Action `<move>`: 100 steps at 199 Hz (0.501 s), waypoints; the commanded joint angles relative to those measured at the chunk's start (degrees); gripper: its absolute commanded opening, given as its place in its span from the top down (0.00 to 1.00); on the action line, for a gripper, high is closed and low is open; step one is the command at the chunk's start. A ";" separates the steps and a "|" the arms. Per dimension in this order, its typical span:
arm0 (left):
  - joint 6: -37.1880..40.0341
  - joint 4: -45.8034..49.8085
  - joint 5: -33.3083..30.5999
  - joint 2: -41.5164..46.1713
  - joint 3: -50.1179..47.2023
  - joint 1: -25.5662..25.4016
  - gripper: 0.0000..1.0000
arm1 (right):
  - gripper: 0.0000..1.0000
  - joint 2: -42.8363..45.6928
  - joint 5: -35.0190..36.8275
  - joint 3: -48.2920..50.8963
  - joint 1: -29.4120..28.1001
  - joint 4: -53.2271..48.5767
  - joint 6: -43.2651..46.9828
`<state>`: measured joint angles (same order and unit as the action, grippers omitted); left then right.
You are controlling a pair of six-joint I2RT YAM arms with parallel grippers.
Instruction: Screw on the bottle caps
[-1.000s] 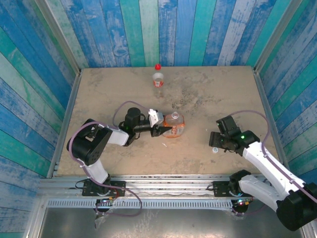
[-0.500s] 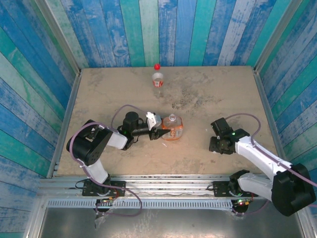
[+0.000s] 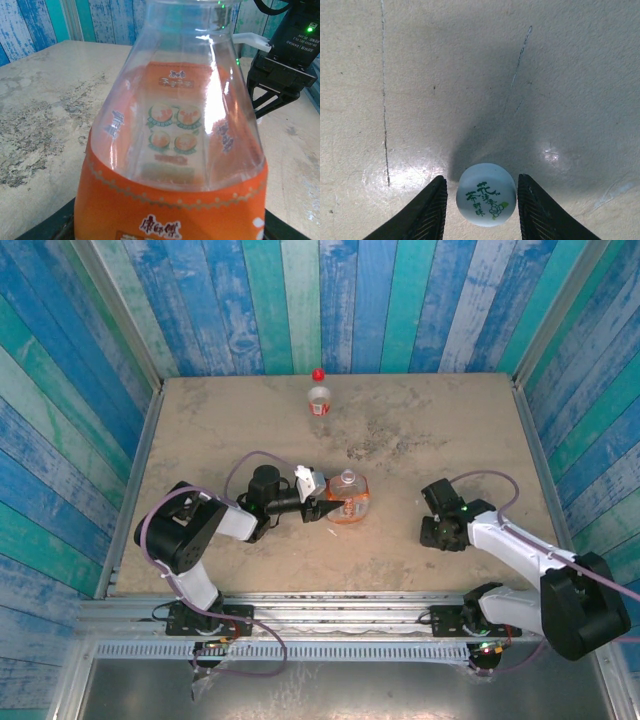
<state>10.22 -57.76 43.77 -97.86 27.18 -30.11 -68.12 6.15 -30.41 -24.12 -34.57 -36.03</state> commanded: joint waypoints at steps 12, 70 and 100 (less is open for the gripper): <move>-0.34 0.80 0.31 2.85 1.04 -0.39 0.42 | 0.60 -1.01 0.00 0.88 0.20 0.11 -0.24; 0.09 1.12 0.40 2.96 1.04 -0.39 0.42 | 0.66 -0.27 -0.32 0.84 0.21 -0.12 0.17; 0.48 1.24 1.56 2.69 1.08 -0.38 0.42 | 0.67 0.95 0.22 -1.05 -0.09 -2.41 1.42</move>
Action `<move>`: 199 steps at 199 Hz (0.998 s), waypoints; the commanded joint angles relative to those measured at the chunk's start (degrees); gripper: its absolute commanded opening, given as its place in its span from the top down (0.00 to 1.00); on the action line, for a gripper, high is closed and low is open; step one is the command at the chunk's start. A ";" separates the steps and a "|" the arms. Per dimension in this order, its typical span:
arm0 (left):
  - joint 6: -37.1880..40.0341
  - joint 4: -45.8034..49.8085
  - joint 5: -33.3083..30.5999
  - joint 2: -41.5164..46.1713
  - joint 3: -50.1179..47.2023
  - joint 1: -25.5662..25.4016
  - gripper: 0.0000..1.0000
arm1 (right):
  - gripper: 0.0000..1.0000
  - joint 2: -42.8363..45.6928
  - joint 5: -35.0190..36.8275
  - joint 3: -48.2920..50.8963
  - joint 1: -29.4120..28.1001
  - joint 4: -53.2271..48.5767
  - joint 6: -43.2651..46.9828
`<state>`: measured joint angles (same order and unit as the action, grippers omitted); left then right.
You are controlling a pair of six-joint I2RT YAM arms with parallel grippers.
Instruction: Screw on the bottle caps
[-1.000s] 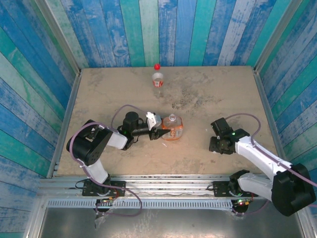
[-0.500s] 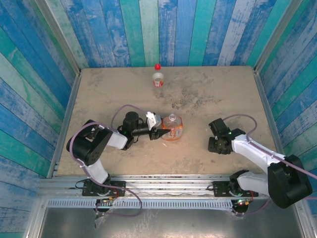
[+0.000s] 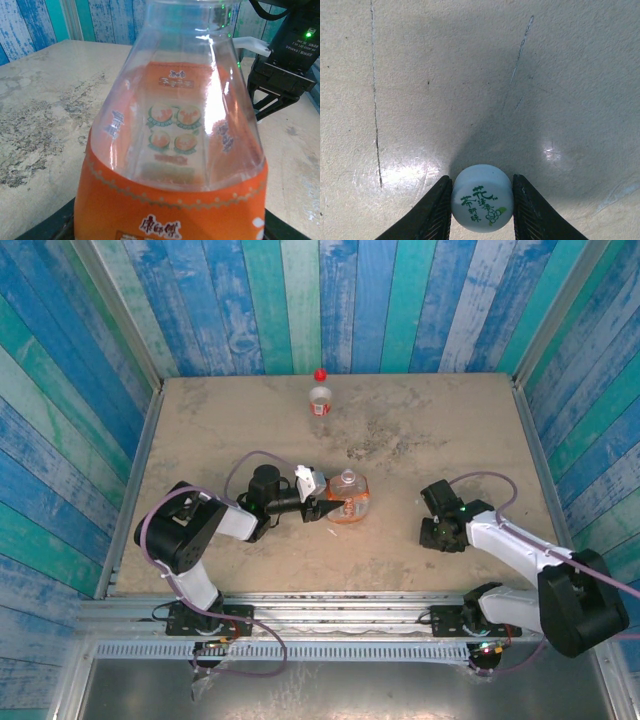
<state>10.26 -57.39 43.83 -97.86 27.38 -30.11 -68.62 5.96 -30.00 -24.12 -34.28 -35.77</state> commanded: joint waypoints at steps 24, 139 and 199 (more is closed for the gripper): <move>0.22 0.62 1.79 2.16 1.09 -0.46 0.43 | 0.67 1.43 1.23 -4.82 -1.08 -5.95 2.73; 1.68 2.35 1.91 1.29 1.74 -1.27 0.42 | 0.67 -11.75 2.20 -42.85 -16.52 -26.21 9.94; 1.55 2.21 2.32 1.01 1.90 -1.31 0.43 | 0.66 -20.71 1.60 -63.63 -22.73 -33.63 13.22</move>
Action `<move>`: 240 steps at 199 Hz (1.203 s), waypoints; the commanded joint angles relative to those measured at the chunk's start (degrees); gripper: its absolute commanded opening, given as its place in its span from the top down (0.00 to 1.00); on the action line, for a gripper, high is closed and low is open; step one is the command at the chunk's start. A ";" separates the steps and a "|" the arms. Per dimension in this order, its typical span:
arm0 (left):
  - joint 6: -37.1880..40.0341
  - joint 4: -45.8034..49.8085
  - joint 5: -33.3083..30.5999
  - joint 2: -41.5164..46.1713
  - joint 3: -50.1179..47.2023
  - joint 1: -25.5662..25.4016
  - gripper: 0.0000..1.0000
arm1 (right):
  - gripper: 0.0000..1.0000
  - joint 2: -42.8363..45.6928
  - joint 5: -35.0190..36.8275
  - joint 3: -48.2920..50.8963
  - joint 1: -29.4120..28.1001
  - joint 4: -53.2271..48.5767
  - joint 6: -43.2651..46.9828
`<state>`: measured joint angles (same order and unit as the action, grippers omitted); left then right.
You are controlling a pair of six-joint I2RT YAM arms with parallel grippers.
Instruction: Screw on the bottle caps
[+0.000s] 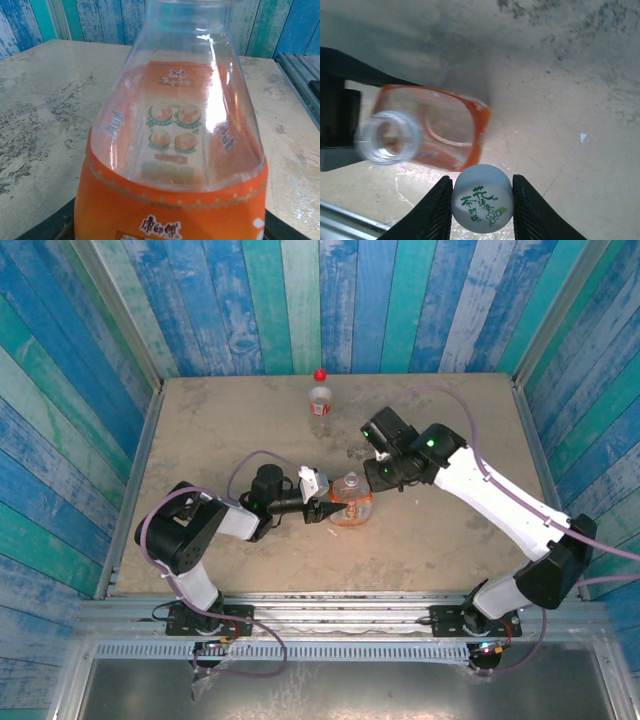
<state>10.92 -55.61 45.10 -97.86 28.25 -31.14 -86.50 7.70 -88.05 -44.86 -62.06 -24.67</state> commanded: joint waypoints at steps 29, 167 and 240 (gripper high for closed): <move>0.88 0.55 1.30 0.95 0.93 -0.24 0.43 | 0.66 -6.30 -1.20 -9.90 -3.33 -6.58 3.60; 1.30 1.53 1.68 0.26 1.95 -0.24 0.43 | 0.66 -13.22 -3.78 -13.98 -3.64 -6.05 6.30; 1.81 2.00 1.88 0.37 2.16 -0.24 0.42 | 0.67 -13.73 -4.76 -13.76 -3.74 -6.52 5.91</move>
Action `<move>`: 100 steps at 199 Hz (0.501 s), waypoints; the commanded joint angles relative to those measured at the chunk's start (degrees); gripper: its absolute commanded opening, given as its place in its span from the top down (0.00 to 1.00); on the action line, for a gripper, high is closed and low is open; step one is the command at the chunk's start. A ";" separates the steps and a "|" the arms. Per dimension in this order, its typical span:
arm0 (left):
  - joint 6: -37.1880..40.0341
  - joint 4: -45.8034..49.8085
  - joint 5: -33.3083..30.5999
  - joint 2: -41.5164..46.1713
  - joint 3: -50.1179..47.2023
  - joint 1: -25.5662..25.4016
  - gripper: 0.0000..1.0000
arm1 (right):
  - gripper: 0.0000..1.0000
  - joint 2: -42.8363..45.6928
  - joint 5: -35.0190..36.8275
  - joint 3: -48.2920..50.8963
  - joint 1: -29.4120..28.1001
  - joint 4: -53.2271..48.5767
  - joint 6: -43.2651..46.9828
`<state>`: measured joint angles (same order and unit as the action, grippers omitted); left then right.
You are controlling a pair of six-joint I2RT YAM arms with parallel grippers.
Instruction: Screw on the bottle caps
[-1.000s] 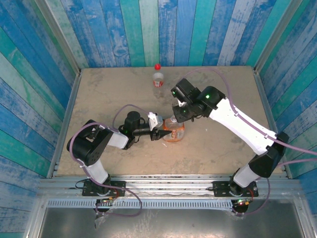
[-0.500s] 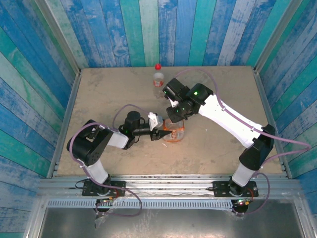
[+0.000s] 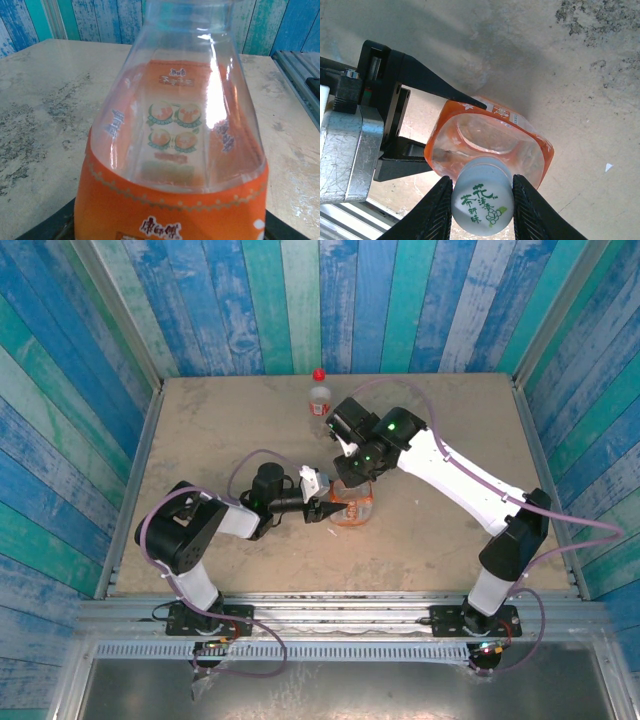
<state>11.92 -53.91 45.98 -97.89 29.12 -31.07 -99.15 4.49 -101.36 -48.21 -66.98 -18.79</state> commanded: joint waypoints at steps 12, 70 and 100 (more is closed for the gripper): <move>1.18 0.82 1.06 0.46 1.31 -0.33 0.42 | 0.67 -1.90 -1.59 -1.38 -0.31 -2.61 -0.53; 1.44 1.50 0.87 0.72 1.21 -0.35 0.42 | 0.59 -2.76 -1.15 -3.86 -0.40 -3.99 -0.59; 1.35 1.44 0.89 0.54 1.27 -0.35 0.42 | 0.43 -1.47 0.11 -5.13 -0.35 -3.39 -0.05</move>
<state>12.38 -53.47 46.11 -97.86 29.32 -31.09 -101.25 4.05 -104.33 -48.29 -69.56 -19.25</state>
